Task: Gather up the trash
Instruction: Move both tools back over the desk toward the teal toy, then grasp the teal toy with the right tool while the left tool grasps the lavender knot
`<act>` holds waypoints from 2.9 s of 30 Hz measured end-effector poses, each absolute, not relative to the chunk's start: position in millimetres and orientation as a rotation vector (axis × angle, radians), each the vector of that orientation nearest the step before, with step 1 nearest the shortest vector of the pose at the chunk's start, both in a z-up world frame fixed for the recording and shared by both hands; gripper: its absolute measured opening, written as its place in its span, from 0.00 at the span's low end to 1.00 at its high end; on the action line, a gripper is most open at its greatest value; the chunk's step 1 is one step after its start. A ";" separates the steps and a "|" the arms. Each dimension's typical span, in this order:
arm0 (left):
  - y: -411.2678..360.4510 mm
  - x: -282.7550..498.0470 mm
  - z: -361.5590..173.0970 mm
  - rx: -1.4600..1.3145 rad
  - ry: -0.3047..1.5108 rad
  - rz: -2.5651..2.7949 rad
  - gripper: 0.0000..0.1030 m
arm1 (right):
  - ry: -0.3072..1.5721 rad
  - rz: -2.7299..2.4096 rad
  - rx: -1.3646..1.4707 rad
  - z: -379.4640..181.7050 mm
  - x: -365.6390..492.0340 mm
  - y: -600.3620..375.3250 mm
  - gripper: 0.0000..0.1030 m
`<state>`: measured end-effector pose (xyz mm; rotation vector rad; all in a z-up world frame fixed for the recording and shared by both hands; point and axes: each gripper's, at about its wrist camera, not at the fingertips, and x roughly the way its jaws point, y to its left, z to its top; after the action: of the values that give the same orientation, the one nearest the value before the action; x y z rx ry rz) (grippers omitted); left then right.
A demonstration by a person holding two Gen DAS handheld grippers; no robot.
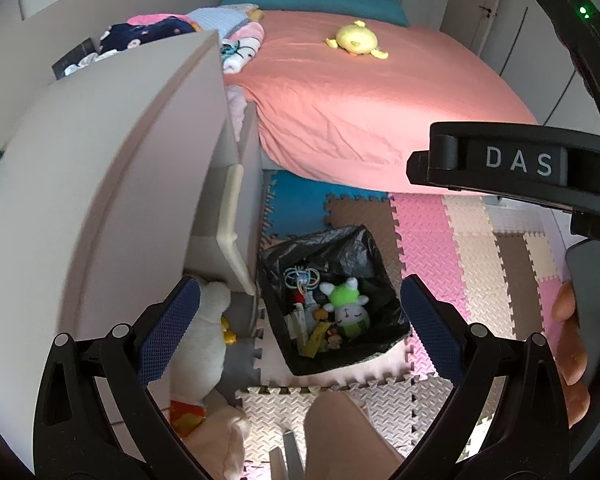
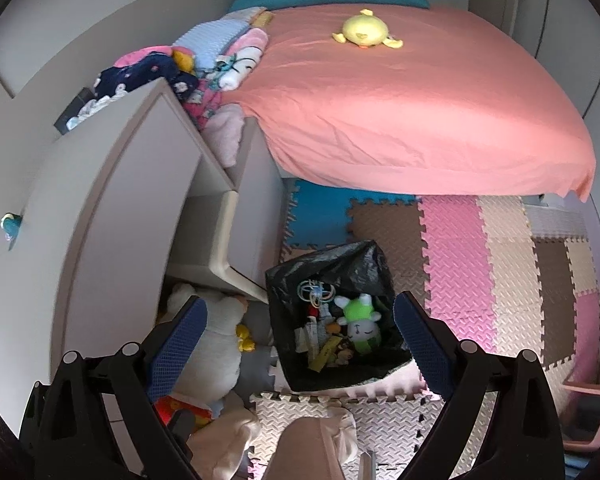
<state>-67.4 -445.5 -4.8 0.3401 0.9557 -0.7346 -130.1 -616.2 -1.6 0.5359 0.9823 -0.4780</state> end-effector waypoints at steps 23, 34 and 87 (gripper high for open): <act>-294.8 43.4 53.7 0.184 0.886 -0.487 0.94 | 0.914 -0.157 0.311 69.6 1.6 -459.4 0.92; -186.9 121.0 51.3 0.040 0.888 -0.270 0.94 | 0.917 -0.027 0.182 77.5 94.5 -367.5 0.91; -108.4 340.3 24.8 -0.197 0.894 0.157 0.76 | 0.966 0.021 0.168 50.9 310.0 -303.9 0.39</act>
<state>340.3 -108.4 24.8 -0.1969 0.8942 0.1569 310.0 -303.9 50.9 0.1683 0.9664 0.0206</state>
